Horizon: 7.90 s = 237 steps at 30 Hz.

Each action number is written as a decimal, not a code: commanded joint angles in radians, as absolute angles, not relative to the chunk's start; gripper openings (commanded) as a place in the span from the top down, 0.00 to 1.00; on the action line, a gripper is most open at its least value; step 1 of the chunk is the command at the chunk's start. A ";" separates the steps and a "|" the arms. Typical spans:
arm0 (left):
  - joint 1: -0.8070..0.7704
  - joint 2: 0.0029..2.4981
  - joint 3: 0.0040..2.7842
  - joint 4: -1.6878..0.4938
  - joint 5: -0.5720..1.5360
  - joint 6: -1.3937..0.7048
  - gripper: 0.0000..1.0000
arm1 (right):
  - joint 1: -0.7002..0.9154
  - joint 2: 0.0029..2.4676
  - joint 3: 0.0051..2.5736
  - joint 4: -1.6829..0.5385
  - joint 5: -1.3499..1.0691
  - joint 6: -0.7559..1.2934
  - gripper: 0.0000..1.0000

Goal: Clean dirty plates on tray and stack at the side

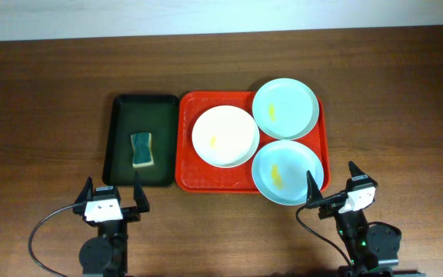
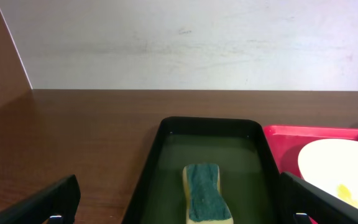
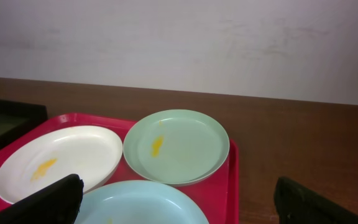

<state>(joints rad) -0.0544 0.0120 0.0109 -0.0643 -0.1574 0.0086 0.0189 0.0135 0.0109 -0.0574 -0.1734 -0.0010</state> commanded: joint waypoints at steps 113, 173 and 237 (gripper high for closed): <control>-0.049 0.014 0.169 -0.168 0.024 0.031 0.01 | 0.013 0.013 0.007 -0.057 -0.179 0.080 0.01; -0.049 1.786 1.486 -1.143 0.240 -0.015 0.45 | 0.322 1.942 1.917 -1.391 -0.184 0.231 0.40; -0.187 1.571 1.486 -1.162 -0.147 -0.262 0.72 | 0.348 2.214 1.735 -1.065 -0.145 0.290 0.82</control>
